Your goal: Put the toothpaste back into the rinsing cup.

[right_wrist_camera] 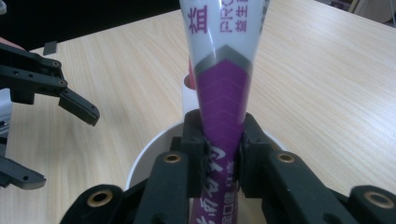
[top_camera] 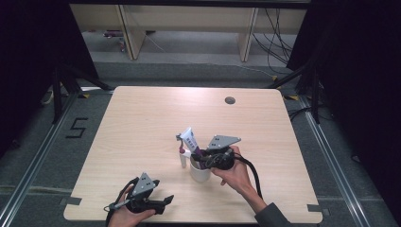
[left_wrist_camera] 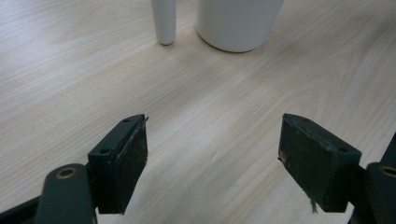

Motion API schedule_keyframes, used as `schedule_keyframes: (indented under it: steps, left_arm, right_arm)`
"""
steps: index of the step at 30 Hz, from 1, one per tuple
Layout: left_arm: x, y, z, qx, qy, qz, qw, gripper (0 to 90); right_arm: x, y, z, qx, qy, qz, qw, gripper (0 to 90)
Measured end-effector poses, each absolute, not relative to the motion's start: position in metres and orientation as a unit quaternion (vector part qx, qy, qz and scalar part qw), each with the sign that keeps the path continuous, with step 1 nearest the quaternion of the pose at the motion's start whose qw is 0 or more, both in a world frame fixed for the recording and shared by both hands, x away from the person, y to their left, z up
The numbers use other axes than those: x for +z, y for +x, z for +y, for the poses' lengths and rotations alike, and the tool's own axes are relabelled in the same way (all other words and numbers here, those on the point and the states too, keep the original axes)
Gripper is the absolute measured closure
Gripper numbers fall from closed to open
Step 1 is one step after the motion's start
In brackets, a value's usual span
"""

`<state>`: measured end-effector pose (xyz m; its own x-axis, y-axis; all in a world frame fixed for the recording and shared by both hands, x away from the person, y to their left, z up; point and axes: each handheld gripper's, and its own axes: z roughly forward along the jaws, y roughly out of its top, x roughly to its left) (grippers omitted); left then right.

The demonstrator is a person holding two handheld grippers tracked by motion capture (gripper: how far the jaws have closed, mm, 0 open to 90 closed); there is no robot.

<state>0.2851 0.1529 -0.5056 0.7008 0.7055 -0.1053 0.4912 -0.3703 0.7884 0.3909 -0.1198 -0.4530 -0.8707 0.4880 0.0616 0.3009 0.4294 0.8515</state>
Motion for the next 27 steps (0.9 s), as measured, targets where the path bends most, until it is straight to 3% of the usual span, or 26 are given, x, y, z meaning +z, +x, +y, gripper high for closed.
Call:
schedule_keyframes:
  steps: [9, 12, 27]
  left_arm:
    - [-0.505, 0.285, 0.153, 0.128, 0.818, 0.367, 0.423, 23.6]
    - [-0.505, 0.285, 0.153, 0.128, 0.819, 0.365, 0.423, 23.6]
    - [-0.505, 0.285, 0.153, 0.127, 0.821, 0.364, 0.422, 23.7]
  right_arm:
    - [-0.459, 0.389, -0.121, 0.467, 0.224, 0.848, 0.111, 75.8]
    - [-0.457, 0.387, -0.122, 0.464, 0.245, 0.846, 0.092, 74.3]
    - [-0.444, 0.385, -0.133, 0.487, 0.244, 0.832, 0.108, 58.6]
